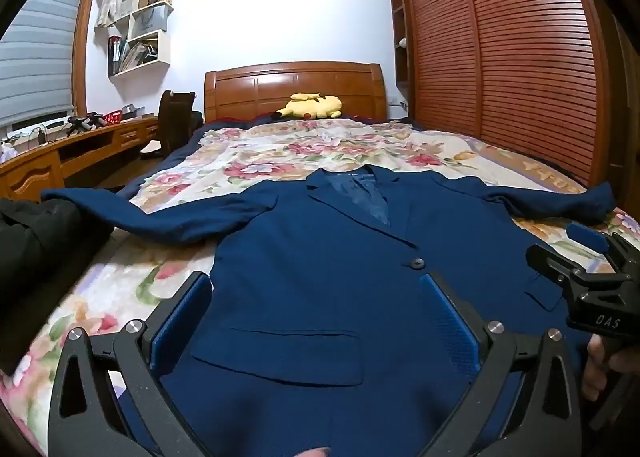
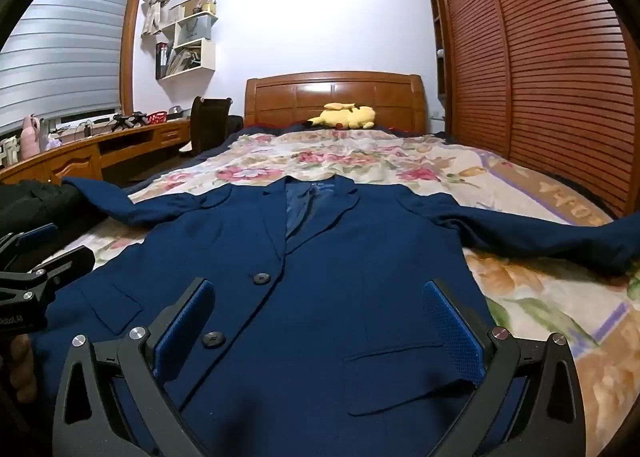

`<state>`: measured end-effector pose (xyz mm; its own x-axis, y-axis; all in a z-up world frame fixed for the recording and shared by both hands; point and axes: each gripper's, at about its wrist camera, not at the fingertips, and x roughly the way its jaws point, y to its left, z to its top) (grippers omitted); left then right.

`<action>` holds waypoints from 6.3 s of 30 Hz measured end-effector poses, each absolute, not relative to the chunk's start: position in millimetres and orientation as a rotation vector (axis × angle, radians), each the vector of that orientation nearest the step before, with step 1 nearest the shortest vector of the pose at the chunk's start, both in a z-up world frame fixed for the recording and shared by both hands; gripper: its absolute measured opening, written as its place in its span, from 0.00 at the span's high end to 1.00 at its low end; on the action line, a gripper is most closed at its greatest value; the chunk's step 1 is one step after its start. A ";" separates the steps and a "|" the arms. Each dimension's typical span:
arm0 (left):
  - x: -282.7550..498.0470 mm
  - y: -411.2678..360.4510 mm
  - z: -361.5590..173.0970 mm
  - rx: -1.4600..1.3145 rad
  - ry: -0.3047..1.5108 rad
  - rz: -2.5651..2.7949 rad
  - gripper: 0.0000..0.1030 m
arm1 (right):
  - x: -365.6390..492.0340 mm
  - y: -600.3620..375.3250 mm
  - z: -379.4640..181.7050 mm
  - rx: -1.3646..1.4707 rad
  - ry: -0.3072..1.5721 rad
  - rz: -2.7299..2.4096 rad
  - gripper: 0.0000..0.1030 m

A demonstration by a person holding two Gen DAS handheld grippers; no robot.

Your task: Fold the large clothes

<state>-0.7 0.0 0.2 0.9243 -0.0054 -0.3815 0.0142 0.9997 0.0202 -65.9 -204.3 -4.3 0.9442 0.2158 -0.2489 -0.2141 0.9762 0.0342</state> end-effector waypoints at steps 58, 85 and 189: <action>0.7 8.6 -2.4 0.008 0.397 -0.002 0.00 | -66.8 -205.8 -2.9 0.015 0.250 0.225 0.00; 0.6 9.6 -2.5 0.006 0.396 -0.002 0.00 | -67.8 -205.5 -3.2 0.020 0.249 0.224 0.00; 206.0 255.1 37.7 -0.062 0.758 0.358 0.98 | 33.1 -153.0 34.8 -0.071 0.368 0.509 0.00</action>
<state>206.0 255.1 37.7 0.6690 0.2954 -0.6820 -0.3396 0.9377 0.0729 33.1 -153.0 34.8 0.8091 0.4632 -0.3617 -0.4886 0.8722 0.0239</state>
